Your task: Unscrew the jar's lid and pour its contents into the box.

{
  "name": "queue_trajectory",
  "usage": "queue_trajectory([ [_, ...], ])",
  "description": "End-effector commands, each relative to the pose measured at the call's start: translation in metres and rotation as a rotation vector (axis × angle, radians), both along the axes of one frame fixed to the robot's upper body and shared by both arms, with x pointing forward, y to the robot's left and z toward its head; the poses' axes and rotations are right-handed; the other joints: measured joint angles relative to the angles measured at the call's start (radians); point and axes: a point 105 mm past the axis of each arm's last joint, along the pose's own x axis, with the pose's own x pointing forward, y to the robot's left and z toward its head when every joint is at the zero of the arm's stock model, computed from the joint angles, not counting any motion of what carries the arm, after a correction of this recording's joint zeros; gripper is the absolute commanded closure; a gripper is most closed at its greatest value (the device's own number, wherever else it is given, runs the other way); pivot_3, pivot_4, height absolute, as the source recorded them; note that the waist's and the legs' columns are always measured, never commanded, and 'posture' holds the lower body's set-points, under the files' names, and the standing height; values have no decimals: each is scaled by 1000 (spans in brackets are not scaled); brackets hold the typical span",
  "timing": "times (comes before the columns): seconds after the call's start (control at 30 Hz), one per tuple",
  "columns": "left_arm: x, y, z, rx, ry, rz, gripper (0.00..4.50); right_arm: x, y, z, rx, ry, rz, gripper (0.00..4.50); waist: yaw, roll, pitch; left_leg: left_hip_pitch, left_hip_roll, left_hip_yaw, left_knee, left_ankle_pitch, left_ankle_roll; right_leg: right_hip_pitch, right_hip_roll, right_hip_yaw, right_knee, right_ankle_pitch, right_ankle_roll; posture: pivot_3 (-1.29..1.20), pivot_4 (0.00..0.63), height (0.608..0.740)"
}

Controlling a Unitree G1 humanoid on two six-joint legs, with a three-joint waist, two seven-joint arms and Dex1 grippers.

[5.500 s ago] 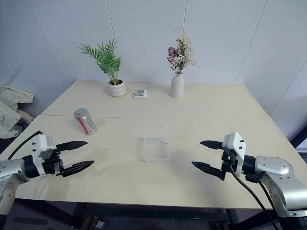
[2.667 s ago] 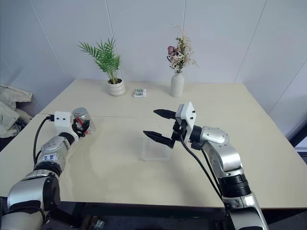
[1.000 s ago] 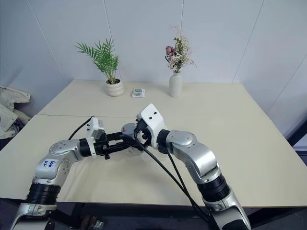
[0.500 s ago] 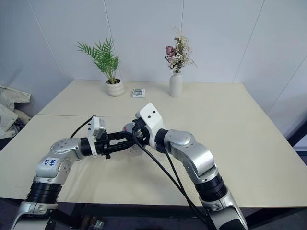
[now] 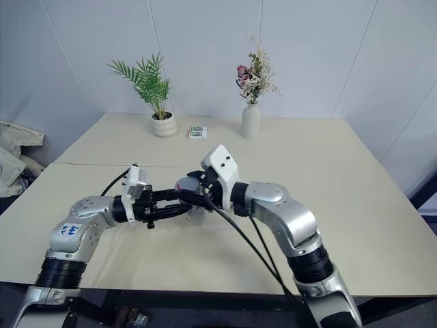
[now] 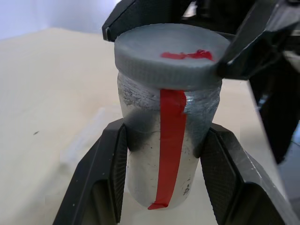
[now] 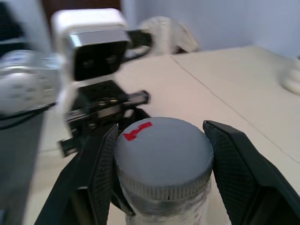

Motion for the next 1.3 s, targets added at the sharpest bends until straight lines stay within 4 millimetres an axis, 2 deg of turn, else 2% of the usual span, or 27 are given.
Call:
queue_trajectory([
  [0.03, -10, 0, 16, -9, -64, -73, 2602, -28, 3, 12, 19, -40, 234, 1956, -3, 0, 0, 0, 0, 0, 0, 0, 0, 0, 0, 0, 0, 0, 0, 0, 150, 740],
  [0.27, -27, -8, 13, 71, 0, -243, 2602, -33, -4, 13, -69, -76, 461, 1956, -10, 0, 0, 1, 2, 0, 0, 0, 0, 0, 3, 0, 1, 0, -1, 0, 150, 740],
  [0.47, -29, -13, 17, 84, -9, -286, 2602, -22, -10, 14, -104, -68, 510, 1956, -15, 0, 0, 0, 3, 0, 0, -1, -1, 0, 4, 0, 1, -1, -1, 0, 150, 740],
  [0.73, -29, -13, 19, 47, -16, -260, 2602, -18, -12, 16, -84, -44, 481, 1956, -19, 0, 0, 1, 7, 0, 0, -2, -3, -1, 7, 0, 2, -1, -3, 0, 150, 740],
  [0.93, -29, -14, 21, 30, -17, -258, 2602, -19, -11, 20, -46, -13, 466, 17, -20, 0, 0, 1, 9, 0, 0, -2, -4, -1, 8, 0, 2, -2, -4, 0, 150, 740],
  [1.3, -31, -12, 17, 38, -10, -250, 2602, -14, -6, 32, 28, -91, 399, 17, -19, 0, 0, 1, 9, 0, 0, -2, -4, -1, 8, 0, 2, -2, -4, 0, 150, 740],
])
